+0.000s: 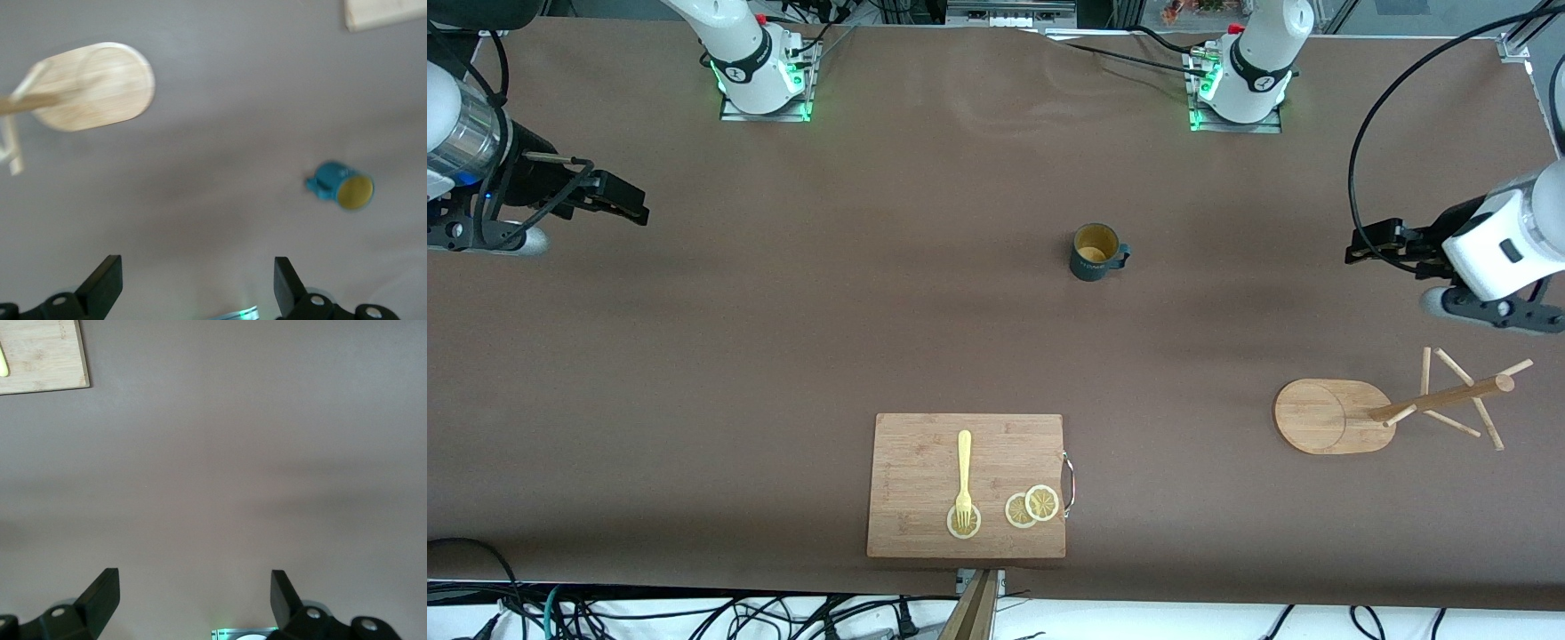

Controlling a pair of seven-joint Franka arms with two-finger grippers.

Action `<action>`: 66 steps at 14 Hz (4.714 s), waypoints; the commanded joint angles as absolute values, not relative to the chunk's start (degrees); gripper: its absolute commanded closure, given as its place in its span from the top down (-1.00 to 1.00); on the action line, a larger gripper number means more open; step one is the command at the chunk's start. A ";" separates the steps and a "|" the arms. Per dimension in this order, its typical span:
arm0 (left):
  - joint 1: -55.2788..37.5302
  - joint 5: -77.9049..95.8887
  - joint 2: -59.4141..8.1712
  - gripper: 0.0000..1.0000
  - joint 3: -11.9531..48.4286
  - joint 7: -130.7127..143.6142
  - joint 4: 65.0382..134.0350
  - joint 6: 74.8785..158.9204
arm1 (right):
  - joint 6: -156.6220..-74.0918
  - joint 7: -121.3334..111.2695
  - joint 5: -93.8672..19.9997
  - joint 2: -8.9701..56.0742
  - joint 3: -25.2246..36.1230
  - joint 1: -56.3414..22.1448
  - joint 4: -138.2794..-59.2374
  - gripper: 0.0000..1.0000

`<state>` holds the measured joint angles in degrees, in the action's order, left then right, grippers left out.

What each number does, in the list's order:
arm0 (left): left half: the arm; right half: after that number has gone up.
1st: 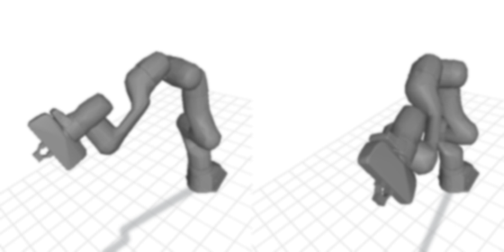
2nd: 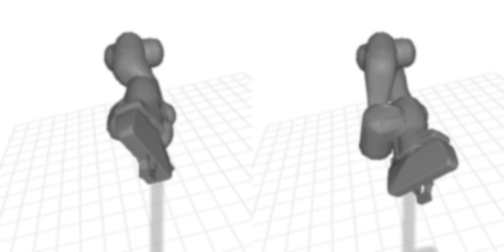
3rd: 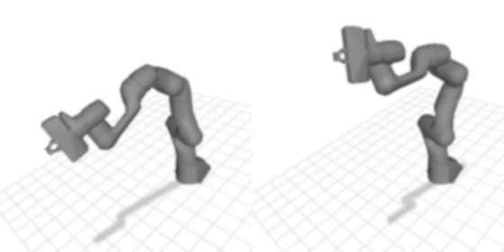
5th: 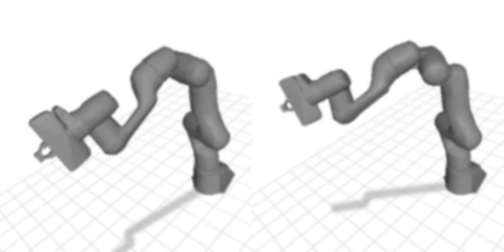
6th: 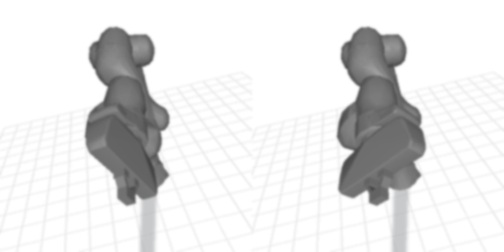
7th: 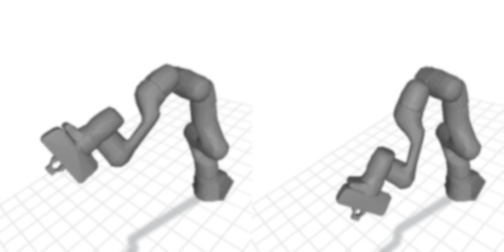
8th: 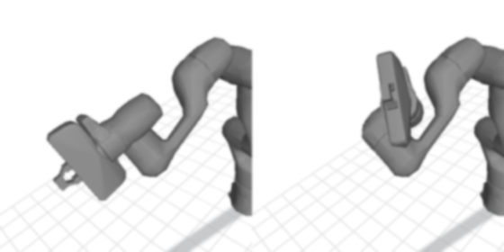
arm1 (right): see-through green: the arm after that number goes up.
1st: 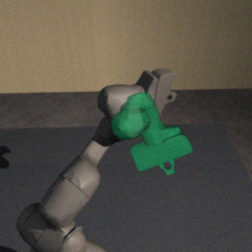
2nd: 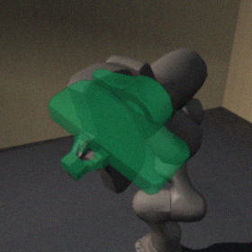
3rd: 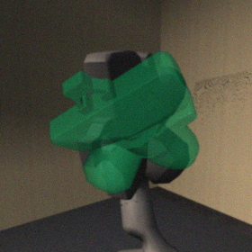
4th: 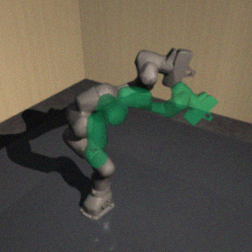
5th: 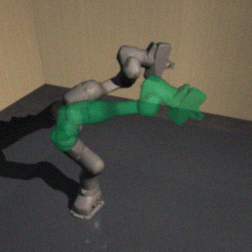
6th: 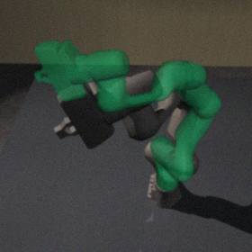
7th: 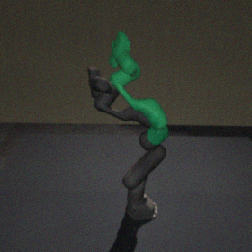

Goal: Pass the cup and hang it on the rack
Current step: 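Move the left gripper toward the teal mug, opening its fingers, then close the left gripper on the teal mug's body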

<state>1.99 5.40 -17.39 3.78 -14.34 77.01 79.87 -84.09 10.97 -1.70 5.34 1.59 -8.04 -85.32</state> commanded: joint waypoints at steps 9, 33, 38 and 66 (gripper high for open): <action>2.11 14.57 -14.25 1.00 3.87 -66.59 103.76 97.98 | -90.62 7.65 -1.05 0.52 0.35 -6.77 -93.35 1.00; 1.06 82.96 -25.05 1.00 3.87 -162.51 140.01 121.55 | -88.77 8.26 -1.67 1.14 0.70 -6.59 -91.05 1.00; -1.66 88.66 -26.45 1.00 4.39 -163.21 139.31 121.73 | -88.77 8.17 -1.76 1.14 0.62 -6.59 -90.97 1.00; -3.78 95.54 -30.67 -0.76 8.26 -167.34 138.60 122.26 | -88.77 7.91 -1.85 1.14 0.70 -6.59 -90.97 1.00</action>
<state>-3.66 92.47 -29.74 8.36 -157.75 138.77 122.13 -89.36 8.45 -1.67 1.60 1.34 -7.49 -91.04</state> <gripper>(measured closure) 0.542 0.000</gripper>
